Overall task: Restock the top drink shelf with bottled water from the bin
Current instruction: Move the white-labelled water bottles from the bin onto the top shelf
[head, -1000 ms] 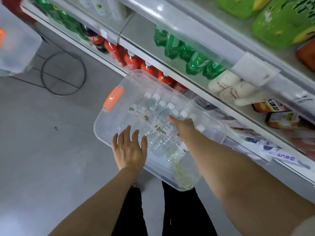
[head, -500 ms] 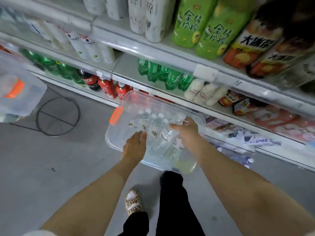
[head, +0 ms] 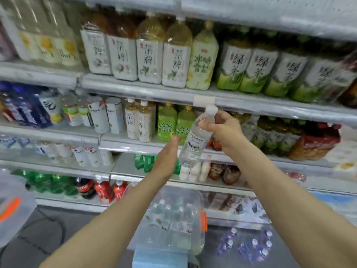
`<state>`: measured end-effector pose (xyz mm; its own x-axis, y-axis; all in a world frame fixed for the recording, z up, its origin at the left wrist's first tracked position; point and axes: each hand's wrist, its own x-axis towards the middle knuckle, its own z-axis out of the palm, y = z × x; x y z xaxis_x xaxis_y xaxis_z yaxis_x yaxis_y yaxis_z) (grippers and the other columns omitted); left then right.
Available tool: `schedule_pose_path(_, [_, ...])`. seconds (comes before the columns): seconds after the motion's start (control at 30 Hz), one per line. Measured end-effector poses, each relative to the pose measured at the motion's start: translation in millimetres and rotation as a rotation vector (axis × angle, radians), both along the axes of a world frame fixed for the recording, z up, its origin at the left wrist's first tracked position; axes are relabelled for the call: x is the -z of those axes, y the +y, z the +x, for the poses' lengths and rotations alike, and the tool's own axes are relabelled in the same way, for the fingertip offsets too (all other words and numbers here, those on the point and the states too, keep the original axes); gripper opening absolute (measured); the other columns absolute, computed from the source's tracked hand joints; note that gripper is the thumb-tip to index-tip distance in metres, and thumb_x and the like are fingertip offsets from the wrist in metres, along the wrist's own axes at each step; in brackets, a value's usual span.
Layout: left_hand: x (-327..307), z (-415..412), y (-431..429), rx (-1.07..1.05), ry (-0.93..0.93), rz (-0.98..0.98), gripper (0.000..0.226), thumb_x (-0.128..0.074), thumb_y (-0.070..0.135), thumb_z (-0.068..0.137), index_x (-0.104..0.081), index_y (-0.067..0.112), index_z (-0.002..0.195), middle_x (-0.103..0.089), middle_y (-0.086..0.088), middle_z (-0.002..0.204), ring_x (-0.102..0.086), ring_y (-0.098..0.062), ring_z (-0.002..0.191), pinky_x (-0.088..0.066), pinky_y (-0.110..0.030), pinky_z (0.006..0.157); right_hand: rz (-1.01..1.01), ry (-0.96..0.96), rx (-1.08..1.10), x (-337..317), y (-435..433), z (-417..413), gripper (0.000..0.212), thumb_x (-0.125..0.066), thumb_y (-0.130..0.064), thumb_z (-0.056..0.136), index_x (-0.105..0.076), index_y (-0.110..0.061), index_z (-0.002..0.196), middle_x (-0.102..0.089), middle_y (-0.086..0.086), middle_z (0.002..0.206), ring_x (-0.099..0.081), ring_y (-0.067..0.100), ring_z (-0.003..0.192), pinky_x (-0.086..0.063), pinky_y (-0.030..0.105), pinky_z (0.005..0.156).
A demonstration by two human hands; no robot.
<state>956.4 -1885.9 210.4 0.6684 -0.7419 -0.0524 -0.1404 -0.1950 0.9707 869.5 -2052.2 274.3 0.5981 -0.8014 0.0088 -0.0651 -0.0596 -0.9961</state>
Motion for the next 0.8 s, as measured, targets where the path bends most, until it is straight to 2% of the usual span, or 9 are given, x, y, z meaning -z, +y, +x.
schedule_pose_path(0.13, [-81.4, 3.2, -23.9, 0.066, -0.076, -0.154, 0.055, -0.01, 0.066, 0.099, -0.045, 0.054, 0.14, -0.043, 0.013, 0.151, -0.035, -0.008, 0.134, -0.024, -0.03, 0.102, -0.165, -0.136, 0.008, -107.6, -7.0, -9.2, 0.049, -0.093, -0.012, 0.069, -0.073, -0.018, 0.113, -0.078, -0.001, 0.102, -0.074, 0.017, 0.097, -0.058, 0.034, 0.081])
schedule_pose_path(0.2, [-121.8, 6.0, -35.4, 0.101, -0.09, -0.226, 0.057, -0.01, 0.07, 0.096, -0.044, 0.055, 0.139, -0.039, 0.013, 0.154, -0.033, -0.011, 0.141, -0.024, -0.032, 0.102, -0.228, -0.193, 0.01, -156.9, -11.6, -13.6, 0.049, -0.092, -0.012, 0.07, -0.074, -0.017, 0.115, -0.078, -0.002, 0.102, -0.074, 0.015, 0.096, -0.057, 0.032, 0.081])
schedule_pose_path(0.33, [-195.8, 7.2, -55.4, 0.174, -0.163, -0.373, 0.079, -0.01, 0.089, 0.08, -0.04, 0.053, 0.144, -0.038, 0.013, 0.156, -0.032, -0.013, 0.145, -0.022, -0.042, 0.119, -0.317, -0.273, -0.016, -241.3, -24.7, -18.0, 0.042, -0.09, -0.014, 0.072, -0.076, -0.015, 0.112, -0.079, -0.001, 0.1, -0.076, 0.016, 0.092, -0.058, 0.036, 0.082])
schedule_pose_path(0.4, [-225.8, 6.3, -66.9, 0.22, -0.189, -0.44, 0.073, -0.012, 0.09, 0.076, -0.042, 0.063, 0.136, -0.044, 0.02, 0.149, -0.036, -0.011, 0.142, -0.023, -0.045, 0.12, -0.359, -0.315, -0.01, -276.1, -36.0, -15.0, 0.037, -0.089, -0.012, 0.073, -0.077, -0.014, 0.109, -0.08, -0.003, 0.096, -0.076, 0.012, 0.087, -0.059, 0.03, 0.072])
schedule_pose_path(0.47, [-251.5, 6.5, -79.4, 0.259, -0.208, -0.475, 0.06, -0.013, 0.089, 0.082, -0.042, 0.069, 0.13, -0.046, 0.025, 0.145, -0.035, -0.009, 0.141, -0.023, -0.041, 0.119, -0.39, -0.362, -0.034, -305.1, -49.2, -9.5, 0.025, -0.087, -0.006, 0.075, -0.077, -0.016, 0.097, -0.078, -0.008, 0.083, -0.075, 0.007, 0.076, -0.057, 0.02, 0.058])
schedule_pose_path(0.53, [-272.7, 11.5, -95.2, 0.261, -0.221, -0.493, 0.069, -0.016, 0.082, 0.082, -0.037, 0.058, 0.143, -0.037, 0.019, 0.154, -0.03, -0.008, 0.144, -0.021, -0.033, 0.114, -0.414, -0.398, -0.054, -329.4, -63.6, -2.3, 0.022, -0.085, -0.003, 0.077, -0.076, -0.018, 0.09, -0.077, -0.011, 0.077, -0.074, 0.004, 0.069, -0.053, 0.015, 0.049])
schedule_pose_path(0.6, [-289.9, 17.5, -110.7, 0.243, -0.259, -0.493, 0.072, -0.016, 0.079, 0.082, -0.031, 0.054, 0.148, -0.031, 0.017, 0.158, -0.027, -0.002, 0.141, -0.021, -0.033, 0.113, -0.448, -0.402, -0.08, -348.4, -78.4, 6.8, 0.022, -0.084, -0.004, 0.077, -0.078, -0.019, 0.092, -0.078, -0.008, 0.082, -0.075, 0.006, 0.071, -0.054, 0.016, 0.052])
schedule_pose_path(0.7, [-308.9, 28.6, -137.7, 0.224, -0.3, -0.501, 0.062, -0.013, 0.076, 0.092, -0.022, 0.056, 0.15, -0.021, 0.025, 0.158, -0.019, 0.009, 0.131, -0.016, -0.04, 0.118, -0.487, -0.411, -0.107, -370.4, -103.5, 24.9, 0.025, -0.083, -0.004, 0.078, -0.078, -0.016, 0.1, -0.079, -0.001, 0.089, -0.076, 0.014, 0.078, -0.058, 0.024, 0.063])
schedule_pose_path(0.8, [-327.7, 39.9, -167.0, 0.206, -0.314, -0.515, 0.061, -0.014, 0.074, 0.094, -0.012, 0.055, 0.152, -0.014, 0.028, 0.159, -0.015, 0.008, 0.135, -0.01, -0.034, 0.116, -0.475, -0.445, -0.114, -387.7, -131.1, 47.3, 0.02, -0.084, -0.008, 0.078, -0.079, -0.02, 0.093, -0.08, -0.002, 0.085, -0.076, 0.011, 0.072, -0.058, 0.031, 0.064])
